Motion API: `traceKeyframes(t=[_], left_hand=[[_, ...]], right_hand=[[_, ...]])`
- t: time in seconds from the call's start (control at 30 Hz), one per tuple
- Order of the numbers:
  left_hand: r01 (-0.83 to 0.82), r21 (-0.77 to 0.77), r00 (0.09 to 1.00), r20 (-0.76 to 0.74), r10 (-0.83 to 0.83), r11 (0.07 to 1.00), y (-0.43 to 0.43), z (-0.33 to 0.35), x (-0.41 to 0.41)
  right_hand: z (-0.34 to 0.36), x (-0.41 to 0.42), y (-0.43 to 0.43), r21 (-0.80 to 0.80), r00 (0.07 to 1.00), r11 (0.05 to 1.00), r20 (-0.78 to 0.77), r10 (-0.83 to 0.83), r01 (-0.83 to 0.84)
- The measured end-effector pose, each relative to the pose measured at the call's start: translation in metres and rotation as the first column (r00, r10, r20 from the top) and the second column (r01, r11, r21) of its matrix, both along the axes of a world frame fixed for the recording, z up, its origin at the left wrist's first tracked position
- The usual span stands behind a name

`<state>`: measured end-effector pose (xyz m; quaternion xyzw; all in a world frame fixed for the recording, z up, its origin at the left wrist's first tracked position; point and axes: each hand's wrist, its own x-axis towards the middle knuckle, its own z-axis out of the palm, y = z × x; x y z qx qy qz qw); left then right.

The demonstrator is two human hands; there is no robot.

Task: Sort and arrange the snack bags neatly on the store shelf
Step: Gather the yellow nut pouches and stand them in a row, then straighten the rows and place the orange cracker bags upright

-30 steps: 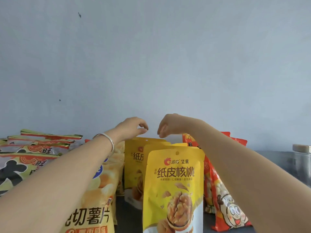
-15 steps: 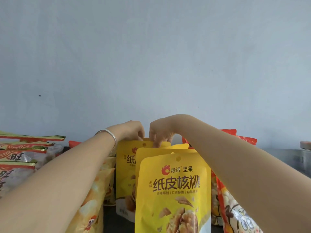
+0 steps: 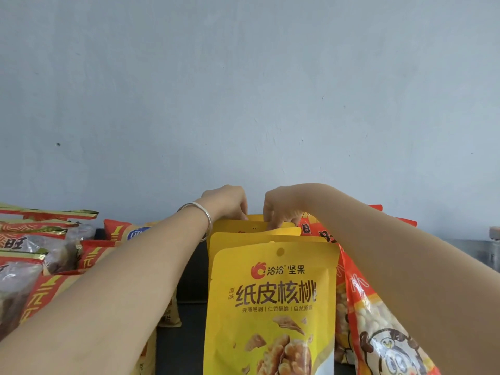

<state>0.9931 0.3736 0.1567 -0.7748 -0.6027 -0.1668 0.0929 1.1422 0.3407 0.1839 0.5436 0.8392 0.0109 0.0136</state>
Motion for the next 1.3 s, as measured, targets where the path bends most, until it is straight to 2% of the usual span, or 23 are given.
traceKeyframes(t=[0.2, 0.4, 0.5, 0.73, 0.87, 1.03, 1.17, 1.3], left_hand=[[0.057, -0.059, 0.997, 0.047, -0.054, 0.997, 0.003, -0.002, -0.007], [0.168, -0.033, 0.966, 0.203, -0.158, 0.985, -0.006, 0.004, -0.01], [0.181, 0.041, 0.954, 0.235, -0.186, 0.983, -0.015, 0.008, -0.009], [0.184, 0.182, 0.933, 0.278, -0.23, 0.966, -0.066, 0.027, 0.006], [0.182, 0.256, 0.938, 0.245, -0.246, 0.949, -0.1, 0.04, 0.039], [0.174, 0.254, 0.951, 0.208, -0.229, 0.952, -0.131, 0.035, 0.105], [0.153, 0.288, 0.932, 0.275, -0.235, 0.945, -0.143, 0.015, 0.159], [0.141, 0.279, 0.894, 0.375, -0.243, 0.95, -0.143, -0.019, 0.2]], right_hand=[[-0.002, -0.002, 0.003, -0.035, 0.999, 0.999, -0.042, 0.018, -0.019], [0.004, 0.008, -0.003, -0.037, 0.986, 0.996, -0.151, 0.07, -0.076], [0.002, 0.016, -0.008, 0.037, 0.968, 0.995, -0.228, 0.103, -0.097], [-0.003, 0.036, -0.028, 0.349, 0.916, 0.935, -0.349, 0.197, -0.068], [-0.001, 0.059, -0.047, 0.462, 0.901, 0.887, -0.384, 0.204, -0.004], [-0.009, 0.113, -0.076, 0.542, 0.897, 0.837, -0.401, 0.185, 0.069], [-0.028, 0.162, -0.093, 0.595, 0.88, 0.792, -0.441, 0.179, 0.136], [-0.054, 0.201, -0.095, 0.526, 0.825, 0.831, -0.541, 0.162, 0.182]])
